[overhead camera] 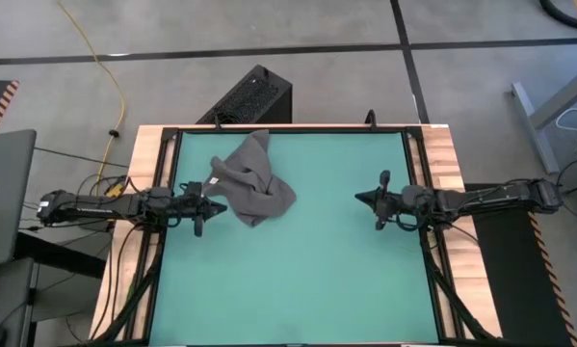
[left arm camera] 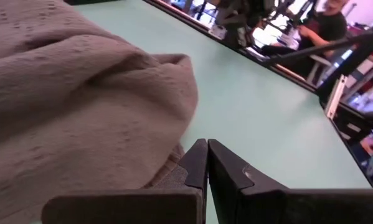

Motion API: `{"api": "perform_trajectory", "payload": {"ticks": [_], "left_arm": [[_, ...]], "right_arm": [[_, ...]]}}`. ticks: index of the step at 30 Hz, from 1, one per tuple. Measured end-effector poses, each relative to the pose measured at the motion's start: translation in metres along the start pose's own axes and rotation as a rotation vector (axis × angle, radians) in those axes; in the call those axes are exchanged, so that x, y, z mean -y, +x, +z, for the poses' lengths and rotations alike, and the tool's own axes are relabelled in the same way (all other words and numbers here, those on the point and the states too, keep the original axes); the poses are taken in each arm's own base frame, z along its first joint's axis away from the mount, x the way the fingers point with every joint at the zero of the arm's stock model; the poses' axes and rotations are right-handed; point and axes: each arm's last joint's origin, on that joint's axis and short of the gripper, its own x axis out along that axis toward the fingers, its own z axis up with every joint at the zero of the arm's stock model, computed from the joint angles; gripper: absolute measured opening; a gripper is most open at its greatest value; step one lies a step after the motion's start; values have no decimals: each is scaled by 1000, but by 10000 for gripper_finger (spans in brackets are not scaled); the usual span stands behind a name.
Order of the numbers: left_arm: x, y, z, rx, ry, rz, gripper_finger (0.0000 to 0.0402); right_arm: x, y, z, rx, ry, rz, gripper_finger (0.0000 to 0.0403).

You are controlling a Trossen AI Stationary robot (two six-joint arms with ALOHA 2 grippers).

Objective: Roll towel into tight, uniform cylinder
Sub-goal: Fold the gray towel

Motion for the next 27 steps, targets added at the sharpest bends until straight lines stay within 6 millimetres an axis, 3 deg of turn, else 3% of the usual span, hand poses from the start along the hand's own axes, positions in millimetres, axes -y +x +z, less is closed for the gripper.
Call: {"api": "perform_trajectory", "payload": {"ticks": [4,13,18,22,27], "left_arm": [[1,0,1,23,-12,-16,0],[21,-1,22,230,121,-276,0],[25,8,19,182,169,-219,0],[37,21,27,113,188,-212,0],[55,44,29,-5,270,-216,0]], "right_arm": [[5,-1,7,74,-73,-46,33],[12,-5,23,235,-77,-131,33],[17,-7,28,285,-53,-179,33],[16,-6,27,275,-62,-171,33],[18,-6,25,211,-367,-234,33]]}}
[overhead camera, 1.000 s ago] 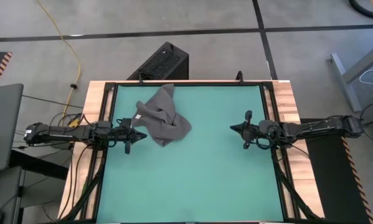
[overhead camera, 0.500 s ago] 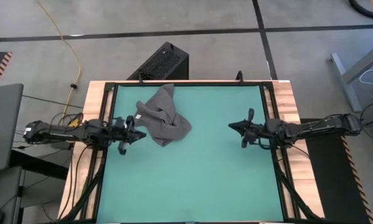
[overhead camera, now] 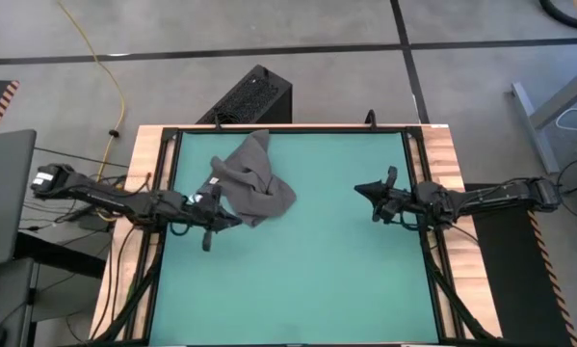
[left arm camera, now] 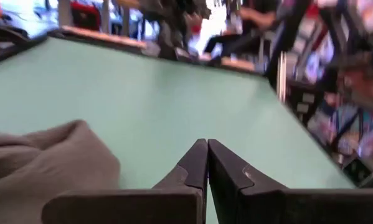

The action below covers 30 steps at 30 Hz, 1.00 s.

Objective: Roll towel into tight, uniform cylinder
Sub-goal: Fold the gray towel

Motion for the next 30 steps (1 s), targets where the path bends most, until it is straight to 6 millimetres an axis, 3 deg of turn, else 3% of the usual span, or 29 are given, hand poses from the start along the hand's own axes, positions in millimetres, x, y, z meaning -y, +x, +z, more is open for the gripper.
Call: {"api": "perform_trajectory", "payload": {"ticks": [3,11,14,20,25,30], "left_arm": [[7,15,3,-51,66,-15,0],[16,42,16,-82,174,43,0],[18,46,23,-68,223,40,0],[17,49,35,-32,300,59,0],[12,50,35,-46,312,79,0],[8,50,36,-46,333,96,0]], "right_arm": [[1,0,0,-6,-48,-7,33],[3,1,3,49,19,-1,33],[6,0,10,190,243,28,33],[34,-9,25,522,1002,-42,27],[46,-14,29,651,1155,-77,30],[53,-7,30,583,1254,-100,27]]}}
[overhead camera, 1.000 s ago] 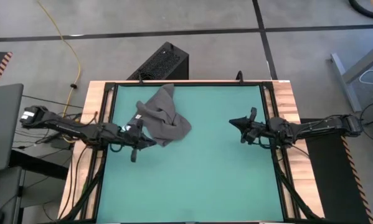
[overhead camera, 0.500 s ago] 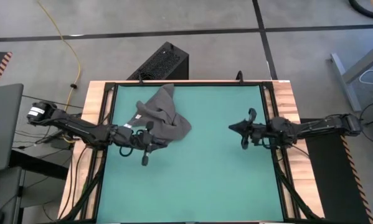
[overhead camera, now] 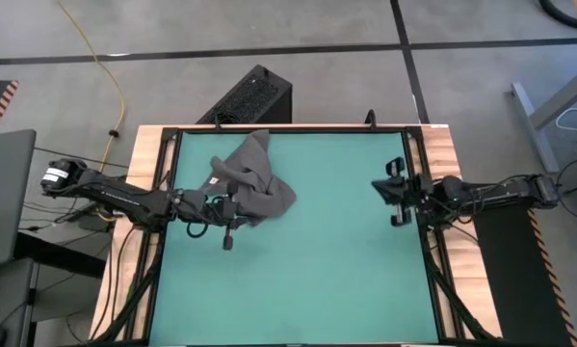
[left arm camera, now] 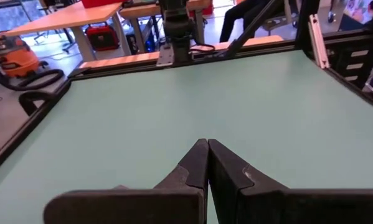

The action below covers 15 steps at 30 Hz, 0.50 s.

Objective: Roll towel into tight, uniform cylinder
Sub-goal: Fold the gray towel

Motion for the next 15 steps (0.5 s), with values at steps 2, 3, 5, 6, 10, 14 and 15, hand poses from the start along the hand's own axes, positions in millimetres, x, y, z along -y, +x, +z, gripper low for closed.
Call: {"api": "perform_trajectory", "payload": {"ticks": [2,3,5,6,10,14,15], "left_arm": [[-1,0,0,-1,27,6,0],[-2,0,0,-3,38,10,0],[-3,0,-1,-12,59,27,0],[-4,0,-2,-17,72,40,0],[-6,0,-3,-35,138,79,0],[-7,0,-3,-38,189,96,0],[-7,0,-3,-38,201,98,0]], "right_arm": [[0,12,-1,-97,33,-46,26],[-1,21,-3,-178,24,-43,27],[-4,40,-15,-418,15,-35,31],[-6,48,-25,-541,11,-50,35],[-12,84,-59,-866,-62,-81,58],[-15,120,-93,-1008,-160,-50,89],[-15,127,-103,-1046,-180,-45,99]]}}
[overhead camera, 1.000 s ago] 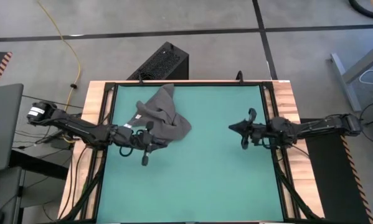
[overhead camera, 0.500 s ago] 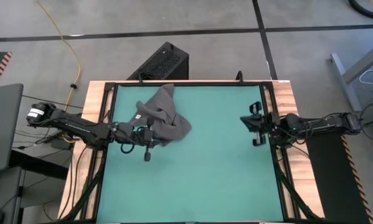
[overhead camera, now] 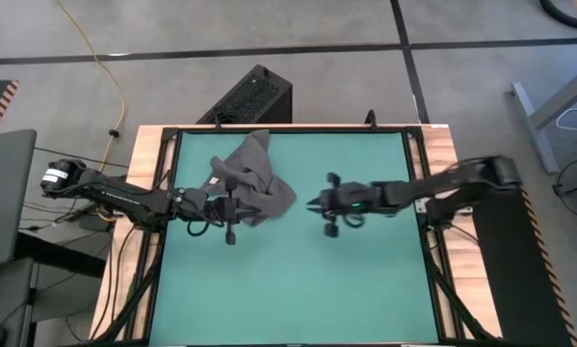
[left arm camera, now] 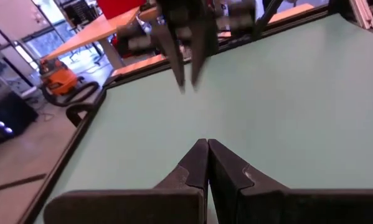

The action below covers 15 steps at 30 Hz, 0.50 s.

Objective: Roll towel into tight, uniform cylinder
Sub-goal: Fold the gray towel

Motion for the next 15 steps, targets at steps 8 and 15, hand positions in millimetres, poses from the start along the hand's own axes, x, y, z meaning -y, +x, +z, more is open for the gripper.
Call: {"api": "perform_trajectory", "payload": {"ticks": [8,15], "left_arm": [[-4,1,-2,-24,27,53,0],[-10,2,-7,-65,24,72,0]], "right_arm": [[4,74,-4,-211,-139,-12,194],[17,116,-7,-249,-218,3,222]]}}
